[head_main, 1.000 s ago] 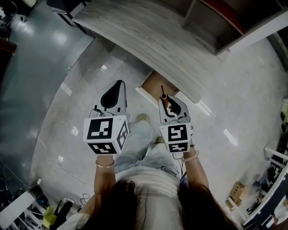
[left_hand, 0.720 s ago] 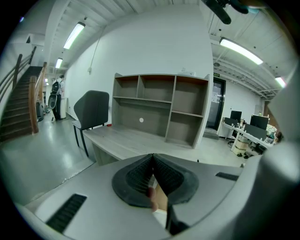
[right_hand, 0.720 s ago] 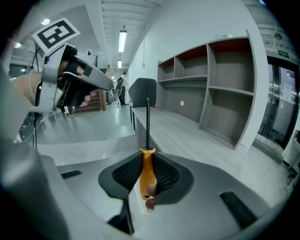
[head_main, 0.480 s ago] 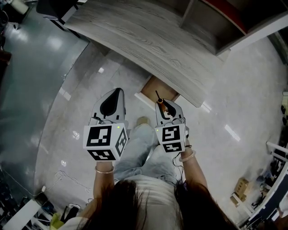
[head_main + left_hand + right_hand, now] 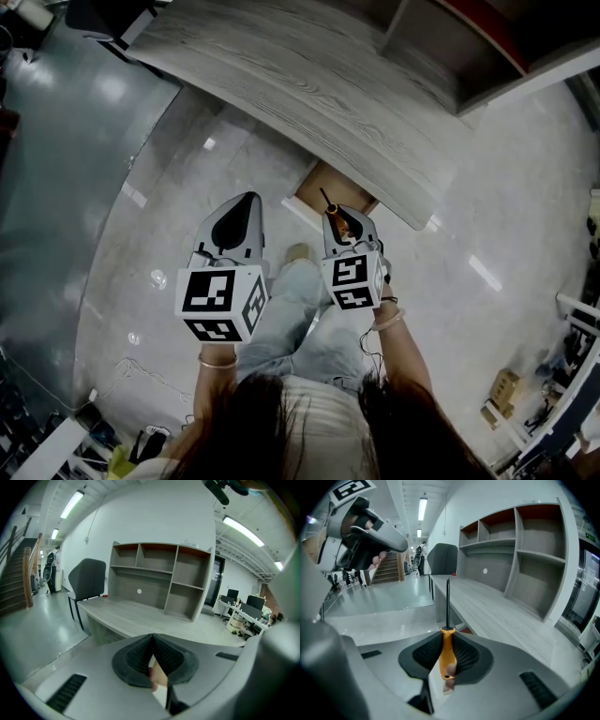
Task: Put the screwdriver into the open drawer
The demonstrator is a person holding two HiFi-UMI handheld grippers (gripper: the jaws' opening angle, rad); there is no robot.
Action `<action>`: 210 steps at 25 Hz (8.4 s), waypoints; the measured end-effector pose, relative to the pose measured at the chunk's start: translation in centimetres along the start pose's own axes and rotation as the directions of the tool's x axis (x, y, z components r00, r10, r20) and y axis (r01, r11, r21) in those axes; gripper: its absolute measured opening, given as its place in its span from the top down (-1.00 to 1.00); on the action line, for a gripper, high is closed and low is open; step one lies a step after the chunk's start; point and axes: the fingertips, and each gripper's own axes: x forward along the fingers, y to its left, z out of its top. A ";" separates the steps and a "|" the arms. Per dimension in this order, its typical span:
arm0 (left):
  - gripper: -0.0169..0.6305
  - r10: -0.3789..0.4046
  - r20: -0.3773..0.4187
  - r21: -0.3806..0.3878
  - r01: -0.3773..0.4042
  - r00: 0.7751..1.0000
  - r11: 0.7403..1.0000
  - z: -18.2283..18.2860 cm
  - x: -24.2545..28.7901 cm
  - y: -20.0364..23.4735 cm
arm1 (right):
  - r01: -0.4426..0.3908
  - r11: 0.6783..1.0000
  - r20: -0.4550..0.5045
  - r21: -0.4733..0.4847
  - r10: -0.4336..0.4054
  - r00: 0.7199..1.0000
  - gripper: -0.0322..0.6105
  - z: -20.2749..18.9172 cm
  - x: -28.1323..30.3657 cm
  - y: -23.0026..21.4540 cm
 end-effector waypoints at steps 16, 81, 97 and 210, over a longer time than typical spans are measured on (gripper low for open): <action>0.90 0.021 -0.078 -0.019 -0.022 0.997 1.000 -3.4 0.8 1.8 | -0.050 0.998 -0.127 -0.029 0.046 0.991 0.64 -4.2 4.9 0.2; 0.90 0.004 -0.200 -0.121 -0.029 0.980 0.992 -11.6 5.5 4.7 | -0.066 0.998 -0.576 -0.004 0.052 0.816 0.63 -14.7 14.9 0.9; 0.90 0.009 -0.205 -0.127 -0.035 0.979 0.991 -11.6 5.5 5.8 | -0.053 0.998 -0.619 -0.019 0.030 0.784 0.63 -15.0 15.5 1.1; 0.90 0.058 -0.120 -0.113 -0.072 0.991 0.991 -9.2 -3.9 -6.4 | -0.055 0.996 -0.291 0.063 0.072 0.954 0.73 -9.4 -1.6 0.8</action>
